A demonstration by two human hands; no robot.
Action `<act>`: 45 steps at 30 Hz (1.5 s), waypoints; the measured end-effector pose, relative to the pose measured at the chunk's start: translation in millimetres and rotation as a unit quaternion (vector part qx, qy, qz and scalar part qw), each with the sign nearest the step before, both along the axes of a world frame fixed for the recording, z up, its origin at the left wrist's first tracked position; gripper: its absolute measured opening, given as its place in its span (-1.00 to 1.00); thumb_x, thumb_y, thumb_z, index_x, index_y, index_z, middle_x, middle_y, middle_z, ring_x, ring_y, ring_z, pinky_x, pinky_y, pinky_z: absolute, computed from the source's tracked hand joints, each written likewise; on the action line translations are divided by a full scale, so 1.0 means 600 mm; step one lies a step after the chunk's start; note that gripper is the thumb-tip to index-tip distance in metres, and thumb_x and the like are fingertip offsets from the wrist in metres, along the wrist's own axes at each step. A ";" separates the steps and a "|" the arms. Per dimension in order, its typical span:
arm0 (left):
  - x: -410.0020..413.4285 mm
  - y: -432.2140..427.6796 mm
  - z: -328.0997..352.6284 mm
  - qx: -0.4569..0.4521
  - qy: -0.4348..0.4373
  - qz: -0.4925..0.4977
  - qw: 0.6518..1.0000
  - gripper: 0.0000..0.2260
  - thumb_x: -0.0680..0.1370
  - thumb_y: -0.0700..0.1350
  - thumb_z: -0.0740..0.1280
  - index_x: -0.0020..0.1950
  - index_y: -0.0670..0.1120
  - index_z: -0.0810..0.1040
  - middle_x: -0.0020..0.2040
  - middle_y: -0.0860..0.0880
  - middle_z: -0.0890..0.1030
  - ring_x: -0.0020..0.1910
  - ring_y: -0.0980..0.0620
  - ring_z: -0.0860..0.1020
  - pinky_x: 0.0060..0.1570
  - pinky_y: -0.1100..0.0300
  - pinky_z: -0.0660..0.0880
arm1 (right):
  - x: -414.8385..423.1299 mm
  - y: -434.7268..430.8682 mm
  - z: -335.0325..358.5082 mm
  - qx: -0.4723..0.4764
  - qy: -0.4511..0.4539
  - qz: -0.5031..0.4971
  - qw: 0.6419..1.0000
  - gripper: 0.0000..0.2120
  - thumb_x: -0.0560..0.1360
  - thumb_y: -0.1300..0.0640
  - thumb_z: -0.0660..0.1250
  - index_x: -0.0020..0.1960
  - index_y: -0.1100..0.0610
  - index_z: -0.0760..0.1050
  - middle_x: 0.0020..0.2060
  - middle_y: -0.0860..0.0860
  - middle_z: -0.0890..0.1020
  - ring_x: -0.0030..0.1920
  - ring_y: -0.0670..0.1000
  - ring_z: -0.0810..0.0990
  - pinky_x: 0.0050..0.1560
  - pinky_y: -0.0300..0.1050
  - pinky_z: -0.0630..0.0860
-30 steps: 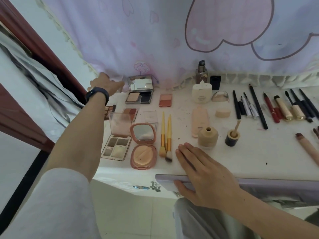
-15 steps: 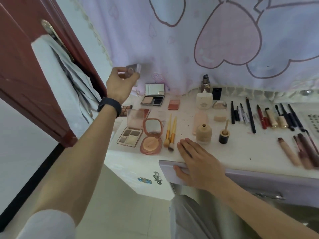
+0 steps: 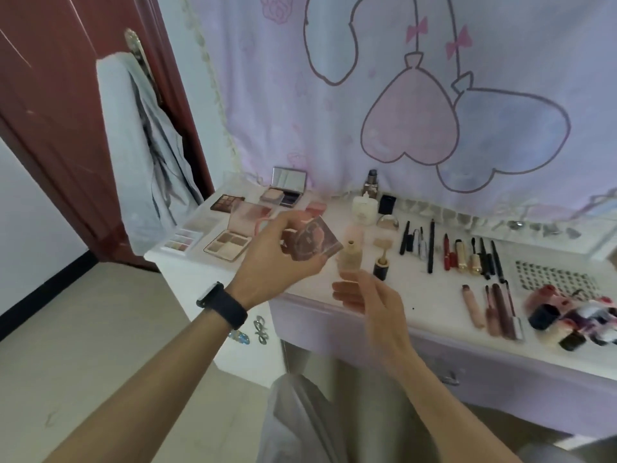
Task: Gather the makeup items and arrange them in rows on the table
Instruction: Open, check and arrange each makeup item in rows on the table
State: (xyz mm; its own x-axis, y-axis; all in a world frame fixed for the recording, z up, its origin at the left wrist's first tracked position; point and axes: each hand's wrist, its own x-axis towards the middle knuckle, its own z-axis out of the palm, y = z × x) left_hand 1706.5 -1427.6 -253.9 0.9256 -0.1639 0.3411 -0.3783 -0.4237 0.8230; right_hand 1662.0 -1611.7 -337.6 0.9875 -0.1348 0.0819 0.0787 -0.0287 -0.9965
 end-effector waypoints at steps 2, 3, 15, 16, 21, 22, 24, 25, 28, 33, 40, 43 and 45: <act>-0.021 -0.022 -0.018 0.033 -0.002 -0.033 0.999 -0.39 0.22 0.24 0.49 0.23 0.26 0.43 0.03 0.25 0.55 0.00 0.23 0.56 -0.10 0.38 0.53 | -0.021 -0.036 0.013 0.084 0.032 0.012 0.996 -0.54 0.60 -0.21 0.18 0.16 0.12 0.64 -0.04 0.08 0.75 -0.02 0.12 0.74 0.00 -0.08 0.64; -0.031 -0.036 -0.026 0.043 -0.004 -0.054 0.998 -0.35 0.23 0.25 0.49 0.28 0.21 0.42 0.04 0.23 0.55 0.01 0.23 0.56 -0.10 0.40 0.50 | -0.030 -0.053 0.017 0.101 0.046 0.020 0.994 -0.48 0.56 -0.26 0.19 0.17 0.13 0.64 -0.03 0.11 0.75 -0.01 0.15 0.74 -0.02 -0.07 0.64; -0.111 -0.183 -0.097 0.080 -0.016 -0.147 0.986 -0.22 0.34 0.12 0.59 0.47 0.07 0.33 0.36 0.10 0.46 0.33 0.18 0.45 0.30 0.18 0.46 | -0.115 -0.187 0.005 0.170 0.126 -0.005 0.977 -0.83 0.39 0.04 0.50 -0.06 0.09 0.74 -0.17 0.13 0.74 -0.19 0.08 0.74 -0.19 -0.14 0.67; -0.115 -0.188 -0.098 0.057 -0.013 -0.134 0.989 -0.21 0.32 0.15 0.59 0.47 0.09 0.33 0.36 0.14 0.47 0.33 0.20 0.45 0.29 0.23 0.44 | -0.118 -0.193 0.005 0.219 0.135 0.007 0.966 -0.90 0.39 0.09 0.49 -0.14 0.07 0.76 -0.23 0.12 0.72 -0.24 0.04 0.72 -0.21 -0.16 0.66; -0.132 -0.214 -0.105 -0.054 0.032 -0.135 0.989 -0.32 0.33 0.09 0.59 0.40 0.12 0.42 0.26 0.24 0.56 0.30 0.19 0.50 0.26 0.28 0.44 | -0.132 -0.207 -0.005 0.400 0.197 0.092 0.890 -0.76 0.45 0.18 0.44 0.07 0.28 0.68 -0.17 0.16 0.70 -0.26 0.03 0.69 -0.28 -0.17 0.65; -0.132 -0.217 -0.107 -0.053 0.029 -0.137 0.989 -0.32 0.34 0.08 0.59 0.41 0.09 0.43 0.26 0.22 0.56 0.30 0.18 0.50 0.26 0.27 0.45 | -0.134 -0.207 -0.010 0.414 0.205 0.103 0.881 -0.67 0.47 0.17 0.43 0.17 0.32 0.63 -0.16 0.16 0.69 -0.24 0.04 0.68 -0.28 -0.17 0.65; -0.131 -0.222 -0.109 -0.051 0.024 -0.137 0.989 -0.31 0.33 0.09 0.59 0.41 0.07 0.44 0.25 0.21 0.57 0.28 0.17 0.52 0.25 0.26 0.46 | -0.136 -0.209 -0.019 0.420 0.211 0.108 0.876 -0.57 0.47 0.15 0.44 0.26 0.36 0.57 -0.16 0.16 0.69 -0.24 0.04 0.68 -0.28 -0.17 0.65; -0.130 -0.223 -0.111 -0.051 0.026 -0.139 0.989 -0.31 0.32 0.09 0.59 0.40 0.07 0.45 0.24 0.21 0.58 0.28 0.16 0.53 0.25 0.26 0.47 | -0.135 -0.211 -0.024 0.415 0.211 0.106 0.879 -0.55 0.46 0.14 0.45 0.28 0.37 0.56 -0.16 0.16 0.69 -0.24 0.04 0.68 -0.27 -0.17 0.65; -0.129 -0.222 -0.116 -0.049 0.033 -0.142 0.988 -0.32 0.32 0.09 0.58 0.40 0.07 0.45 0.23 0.20 0.58 0.27 0.15 0.53 0.23 0.26 0.48 | -0.131 -0.214 -0.032 0.381 0.208 0.102 0.895 -0.53 0.45 0.13 0.46 0.27 0.37 0.58 -0.09 0.19 0.70 -0.19 0.05 0.69 -0.22 -0.16 0.66; -0.126 -0.214 -0.117 -0.079 0.114 -0.132 0.982 -0.37 0.31 0.18 0.57 0.34 0.10 0.49 0.16 0.15 0.64 0.18 0.14 0.60 0.16 0.21 0.54 | -0.127 -0.212 -0.028 0.180 0.165 0.071 0.967 -0.56 0.42 -0.05 0.52 0.23 0.12 0.63 0.11 0.18 0.70 0.04 0.15 0.72 -0.07 -0.08 0.65; -0.109 -0.206 -0.112 -0.190 0.265 -0.103 0.940 -0.37 0.31 0.22 0.52 0.28 -0.08 0.59 0.09 -0.08 0.70 0.12 -0.07 0.66 0.21 -0.10 0.56 | -0.124 -0.196 0.020 -0.002 0.075 0.112 0.991 -0.62 0.41 -0.17 0.55 0.17 -0.10 0.61 0.12 -0.11 0.71 0.12 -0.10 0.69 0.05 -0.31 0.59; -0.107 -0.201 -0.110 -0.203 0.275 -0.087 0.936 -0.37 0.35 0.20 0.54 0.32 -0.06 0.54 0.07 -0.09 0.71 0.08 -0.05 0.68 0.19 -0.08 0.58 | -0.115 -0.185 0.029 -0.027 0.070 0.096 0.993 -0.63 0.40 -0.11 0.56 0.16 -0.04 0.60 0.04 -0.15 0.73 0.06 -0.15 0.70 -0.03 -0.41 0.56; -0.106 -0.193 -0.112 -0.223 0.289 -0.091 0.927 -0.37 0.37 0.16 0.54 0.37 -0.01 0.47 0.07 -0.11 0.70 0.07 -0.06 0.68 0.18 -0.05 0.58 | -0.110 -0.178 0.029 -0.006 0.063 0.082 0.995 -0.63 0.38 -0.11 0.56 0.13 -0.02 0.63 0.01 -0.10 0.74 0.04 -0.09 0.72 -0.03 -0.37 0.57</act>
State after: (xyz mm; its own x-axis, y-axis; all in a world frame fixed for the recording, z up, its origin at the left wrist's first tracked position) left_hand 1642.8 -1543.5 -321.2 0.9457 -0.2970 -0.1320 0.1486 0.0340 0.9883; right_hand 1595.9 -1718.4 -320.4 0.9986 0.0289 -0.0439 -0.0428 -0.0381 -0.9984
